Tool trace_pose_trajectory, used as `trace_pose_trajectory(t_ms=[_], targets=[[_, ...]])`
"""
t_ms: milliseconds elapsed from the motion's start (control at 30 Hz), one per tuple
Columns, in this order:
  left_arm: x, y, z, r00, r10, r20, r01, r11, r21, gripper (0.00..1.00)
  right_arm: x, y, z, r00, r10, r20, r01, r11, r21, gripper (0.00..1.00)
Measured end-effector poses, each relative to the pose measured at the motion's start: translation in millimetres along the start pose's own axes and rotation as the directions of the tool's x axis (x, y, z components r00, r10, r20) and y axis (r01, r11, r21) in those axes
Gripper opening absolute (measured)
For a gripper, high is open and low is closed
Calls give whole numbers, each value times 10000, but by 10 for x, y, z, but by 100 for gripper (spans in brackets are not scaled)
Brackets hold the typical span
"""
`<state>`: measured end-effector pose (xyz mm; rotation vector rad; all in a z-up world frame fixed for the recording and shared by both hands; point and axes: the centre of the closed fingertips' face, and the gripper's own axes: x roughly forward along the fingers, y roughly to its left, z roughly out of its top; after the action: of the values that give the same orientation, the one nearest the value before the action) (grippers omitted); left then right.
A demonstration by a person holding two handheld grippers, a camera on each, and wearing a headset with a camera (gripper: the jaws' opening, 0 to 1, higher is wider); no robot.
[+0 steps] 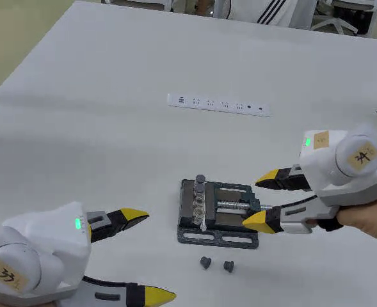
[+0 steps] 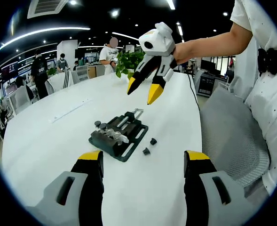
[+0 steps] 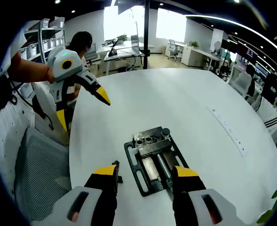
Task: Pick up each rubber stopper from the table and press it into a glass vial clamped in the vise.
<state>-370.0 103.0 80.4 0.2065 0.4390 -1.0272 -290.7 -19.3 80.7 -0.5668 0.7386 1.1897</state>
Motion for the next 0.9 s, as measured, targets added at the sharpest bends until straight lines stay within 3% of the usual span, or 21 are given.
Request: trace_pose_trajectory(t_ms=[200,533,700,900], targets=[[80,9,-19,9993,-278,-240,285,9992,298,62,-100,154,-141,9987,25,507,-37,9997,237,52],[306,73,-99,9949,-808,-601,842,9949,565,43,-211,410,-355,9929,186,1176,-293,9955,903,66],[428,67,-183,9877,-1198,-1001,1285,9881,849,31,-250,513,-440,9883,205,1511,-377,9930,1118,77],[615,22,-273,9732,-1789,-1443,1981,9713,1317,23,-277,552,-633,9867,141,1617,-400,9866,1581,81]])
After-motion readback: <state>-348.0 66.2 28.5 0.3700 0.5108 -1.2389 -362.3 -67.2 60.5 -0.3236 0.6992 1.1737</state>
